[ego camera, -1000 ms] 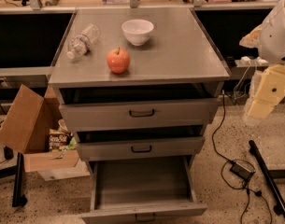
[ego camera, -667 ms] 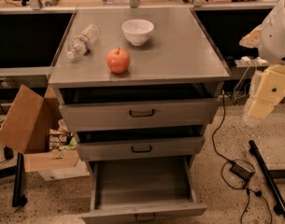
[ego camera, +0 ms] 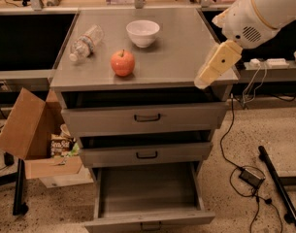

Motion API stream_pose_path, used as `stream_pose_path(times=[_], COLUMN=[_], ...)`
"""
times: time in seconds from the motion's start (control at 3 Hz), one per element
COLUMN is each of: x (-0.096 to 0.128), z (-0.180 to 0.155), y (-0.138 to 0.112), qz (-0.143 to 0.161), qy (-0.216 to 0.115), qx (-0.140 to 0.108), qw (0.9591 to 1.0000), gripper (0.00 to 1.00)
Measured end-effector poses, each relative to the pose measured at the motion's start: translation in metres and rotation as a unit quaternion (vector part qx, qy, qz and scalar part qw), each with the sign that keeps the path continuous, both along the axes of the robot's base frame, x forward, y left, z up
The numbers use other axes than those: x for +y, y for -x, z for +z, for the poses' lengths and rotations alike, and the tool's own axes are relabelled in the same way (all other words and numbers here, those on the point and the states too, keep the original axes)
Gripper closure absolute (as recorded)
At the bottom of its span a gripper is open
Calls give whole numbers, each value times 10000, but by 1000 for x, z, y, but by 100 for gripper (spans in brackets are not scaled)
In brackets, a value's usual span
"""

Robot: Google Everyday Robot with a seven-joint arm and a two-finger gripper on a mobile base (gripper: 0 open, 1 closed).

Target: Place apple into bottom drawer

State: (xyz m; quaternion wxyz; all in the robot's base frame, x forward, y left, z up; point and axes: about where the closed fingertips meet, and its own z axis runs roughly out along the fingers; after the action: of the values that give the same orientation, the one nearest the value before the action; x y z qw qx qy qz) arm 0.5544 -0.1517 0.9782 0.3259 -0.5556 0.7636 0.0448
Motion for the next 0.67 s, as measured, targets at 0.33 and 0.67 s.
stream_pose_path(times=[0.33, 0.67], x=[0, 22], z=[0, -20], y=[0, -19], qz=[0, 65], qy=[0, -338], qx=[0, 12], qw=[10000, 9994], gripper=[0, 0])
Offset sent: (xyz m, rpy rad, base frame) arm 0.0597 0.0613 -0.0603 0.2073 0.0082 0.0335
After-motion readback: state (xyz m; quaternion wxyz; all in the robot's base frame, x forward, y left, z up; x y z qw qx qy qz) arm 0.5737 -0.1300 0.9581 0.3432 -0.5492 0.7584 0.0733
